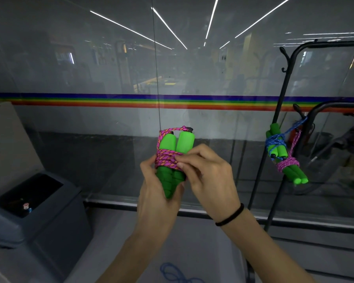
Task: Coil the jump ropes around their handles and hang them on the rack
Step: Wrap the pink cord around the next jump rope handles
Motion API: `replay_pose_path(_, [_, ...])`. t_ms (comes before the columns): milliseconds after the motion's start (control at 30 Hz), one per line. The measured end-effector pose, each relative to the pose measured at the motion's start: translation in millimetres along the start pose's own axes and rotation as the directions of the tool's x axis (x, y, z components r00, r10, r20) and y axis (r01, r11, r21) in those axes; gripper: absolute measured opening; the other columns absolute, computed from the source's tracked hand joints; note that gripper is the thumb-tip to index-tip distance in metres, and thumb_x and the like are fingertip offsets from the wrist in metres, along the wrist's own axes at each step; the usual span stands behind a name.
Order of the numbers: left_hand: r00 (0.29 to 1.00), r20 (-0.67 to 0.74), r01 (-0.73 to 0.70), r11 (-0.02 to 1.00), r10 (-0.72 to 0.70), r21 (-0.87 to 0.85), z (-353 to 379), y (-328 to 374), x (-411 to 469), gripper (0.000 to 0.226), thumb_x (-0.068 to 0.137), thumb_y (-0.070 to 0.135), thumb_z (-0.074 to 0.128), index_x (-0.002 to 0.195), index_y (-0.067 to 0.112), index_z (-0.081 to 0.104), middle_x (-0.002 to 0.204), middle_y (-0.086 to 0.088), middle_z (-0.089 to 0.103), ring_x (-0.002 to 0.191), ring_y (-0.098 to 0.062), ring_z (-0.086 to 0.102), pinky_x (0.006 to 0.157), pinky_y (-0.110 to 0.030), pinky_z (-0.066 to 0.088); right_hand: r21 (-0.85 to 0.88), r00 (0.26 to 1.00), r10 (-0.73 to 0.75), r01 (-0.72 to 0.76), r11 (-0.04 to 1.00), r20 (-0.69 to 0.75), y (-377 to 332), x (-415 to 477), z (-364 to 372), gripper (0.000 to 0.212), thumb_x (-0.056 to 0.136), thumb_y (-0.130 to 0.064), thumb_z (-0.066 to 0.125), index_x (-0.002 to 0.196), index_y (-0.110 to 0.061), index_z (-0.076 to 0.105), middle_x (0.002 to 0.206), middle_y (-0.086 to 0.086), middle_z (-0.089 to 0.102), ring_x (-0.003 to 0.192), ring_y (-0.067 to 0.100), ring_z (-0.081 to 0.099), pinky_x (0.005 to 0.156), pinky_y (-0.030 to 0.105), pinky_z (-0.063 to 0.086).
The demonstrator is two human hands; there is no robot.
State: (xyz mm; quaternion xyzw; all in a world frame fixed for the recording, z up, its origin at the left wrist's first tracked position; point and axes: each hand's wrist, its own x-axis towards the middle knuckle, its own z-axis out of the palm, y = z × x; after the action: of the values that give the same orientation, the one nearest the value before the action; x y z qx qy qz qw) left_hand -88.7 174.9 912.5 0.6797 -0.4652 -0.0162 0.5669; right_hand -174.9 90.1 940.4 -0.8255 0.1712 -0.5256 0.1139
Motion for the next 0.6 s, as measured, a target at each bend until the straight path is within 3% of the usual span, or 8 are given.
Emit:
replay_pose_path(100, [1.000,0.019,0.004,0.997,-0.005,0.079,-1.0,0.0,-3.5,0.065,0.077,0.015,0.070,0.121,0.031,0.025,0.112,0.006,0.057,0.093,-0.016,0.063,0.069,-0.035,0.053,0.007,0.992,0.098,-0.099,0.995,0.082,2.6,6.2,-5.1,0.006,0.075,-0.019,0.071,0.079,-0.015,0.074,0.085,-0.003,0.062,0.077,0.011,0.061,0.068,0.032,0.055])
replay_pose_path(167, [0.999,0.038,-0.006,0.988,0.000,0.153,-2.3,2.3,-6.6,0.067,0.078,0.019,0.069,0.124,0.033,0.022,0.119,0.004,0.056,0.096,-0.022,0.063,0.072,-0.043,0.053,0.017,0.974,0.184,-0.188,0.982,0.136,3.5,11.5,-9.8,0.004,0.069,-0.016,0.077,0.071,-0.016,0.073,0.085,-0.004,0.064,0.078,0.010,0.061,0.075,0.025,0.052])
replay_pose_path(267, [0.998,0.055,-0.021,0.965,0.006,0.262,-4.1,6.5,-8.5,0.067,0.081,0.021,0.066,0.130,0.031,0.021,0.122,0.004,0.055,0.095,-0.025,0.062,0.070,-0.042,0.052,-0.013,0.936,0.276,-0.280,0.960,0.219,1.2,16.5,-16.3,0.011,0.068,-0.013,0.079,0.066,-0.018,0.068,0.081,-0.006,0.068,0.075,0.004,0.061,0.072,0.004,0.042])
replay_pose_path(433, [0.998,0.063,-0.015,0.937,-0.008,0.350,-5.4,8.2,-9.6,0.064,0.081,0.021,0.065,0.131,0.028,0.025,0.121,0.002,0.057,0.090,-0.029,0.064,0.067,-0.039,0.050,-0.014,0.877,0.341,-0.358,0.934,0.338,1.2,20.8,-17.3,0.022,0.068,-0.012,0.079,0.085,-0.018,0.066,0.076,-0.008,0.065,0.063,0.000,0.057,0.067,0.003,0.044])
replay_pose_path(600, [0.996,0.087,-0.028,0.929,-0.004,0.369,-6.0,3.2,-10.4,0.064,0.079,0.018,0.065,0.127,0.032,0.024,0.120,0.006,0.056,0.090,-0.026,0.064,0.066,-0.037,0.049,-0.011,0.824,0.358,-0.394,0.919,0.440,10.3,22.8,-16.1,0.018,0.068,-0.014,0.079,0.078,-0.019,0.066,0.067,-0.013,0.059,0.056,-0.006,0.054,0.058,0.002,0.043])
